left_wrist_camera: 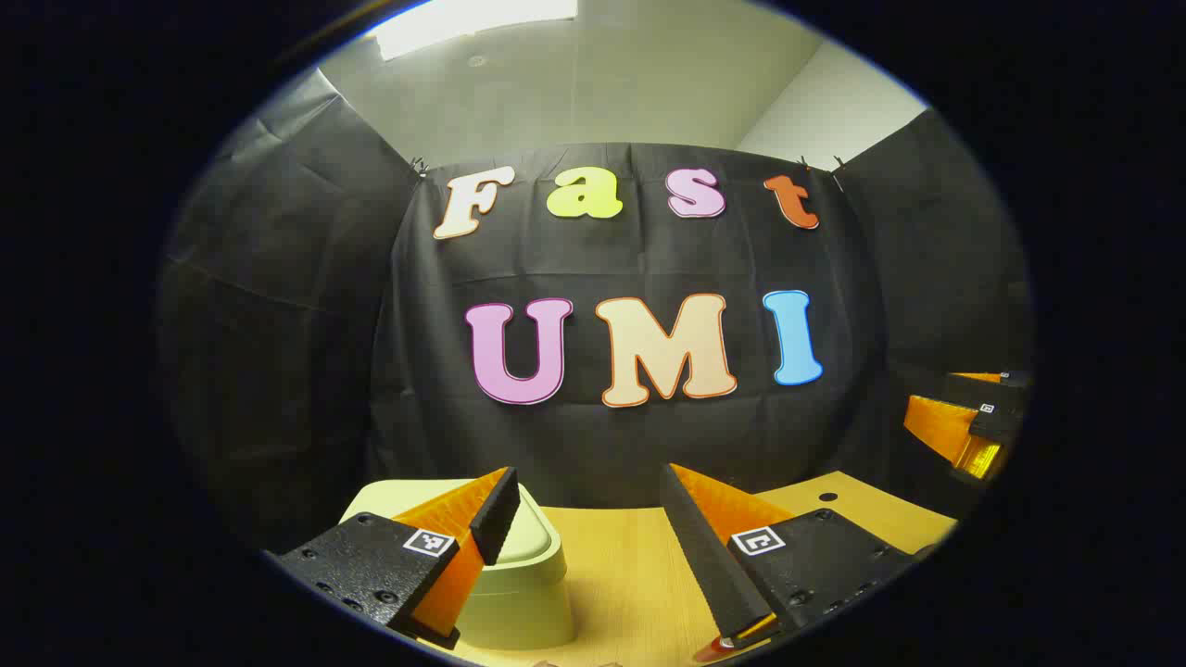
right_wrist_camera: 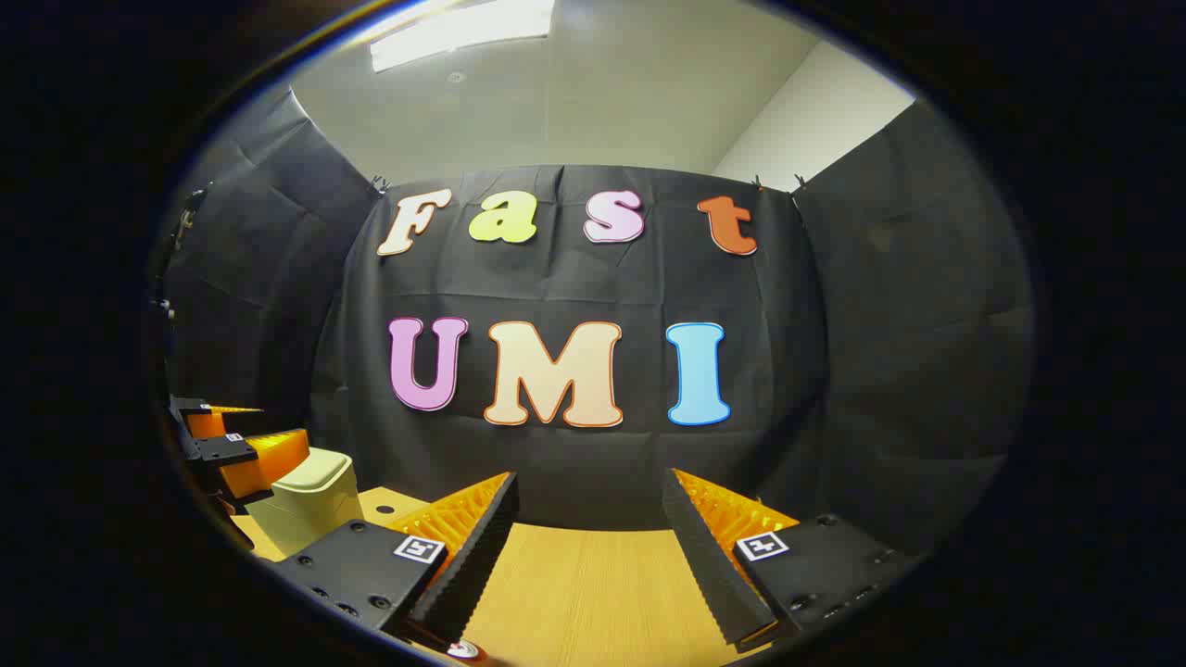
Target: Press the lid of the desktop garbage bin to open it, pick up the crumpled paper on the desktop and throw it into the bin, then pick up the pop can on the desktop and drop it into the bin, and finally close the garbage bin lid.
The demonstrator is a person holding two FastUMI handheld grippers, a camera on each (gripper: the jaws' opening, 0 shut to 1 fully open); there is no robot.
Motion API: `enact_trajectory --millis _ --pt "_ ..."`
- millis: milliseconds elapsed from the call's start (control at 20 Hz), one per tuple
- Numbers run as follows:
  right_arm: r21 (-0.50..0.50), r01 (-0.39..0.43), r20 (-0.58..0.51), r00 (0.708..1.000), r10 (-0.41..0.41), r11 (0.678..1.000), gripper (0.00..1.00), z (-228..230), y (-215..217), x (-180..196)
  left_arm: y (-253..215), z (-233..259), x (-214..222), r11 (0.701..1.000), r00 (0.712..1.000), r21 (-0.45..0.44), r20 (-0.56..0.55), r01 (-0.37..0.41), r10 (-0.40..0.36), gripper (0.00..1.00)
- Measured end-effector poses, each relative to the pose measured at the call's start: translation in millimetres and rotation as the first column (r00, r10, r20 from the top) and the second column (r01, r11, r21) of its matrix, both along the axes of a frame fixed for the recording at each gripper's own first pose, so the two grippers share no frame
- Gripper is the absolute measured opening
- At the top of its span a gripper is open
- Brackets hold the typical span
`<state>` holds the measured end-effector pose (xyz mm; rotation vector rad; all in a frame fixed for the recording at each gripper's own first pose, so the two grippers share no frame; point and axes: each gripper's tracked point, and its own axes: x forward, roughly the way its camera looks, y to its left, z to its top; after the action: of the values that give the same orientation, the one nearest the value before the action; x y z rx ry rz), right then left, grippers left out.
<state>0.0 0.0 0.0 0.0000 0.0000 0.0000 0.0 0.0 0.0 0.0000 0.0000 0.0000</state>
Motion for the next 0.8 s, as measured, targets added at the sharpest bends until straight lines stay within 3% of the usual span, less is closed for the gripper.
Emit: enact_trajectory --millis 800 --pt "0.005 -0.004 0.014 1.000 0.004 1.000 0.98 5 -3 -2 -12 11 -1 1.000 0.999 0.010 0.030 0.017 -0.017 0.92"
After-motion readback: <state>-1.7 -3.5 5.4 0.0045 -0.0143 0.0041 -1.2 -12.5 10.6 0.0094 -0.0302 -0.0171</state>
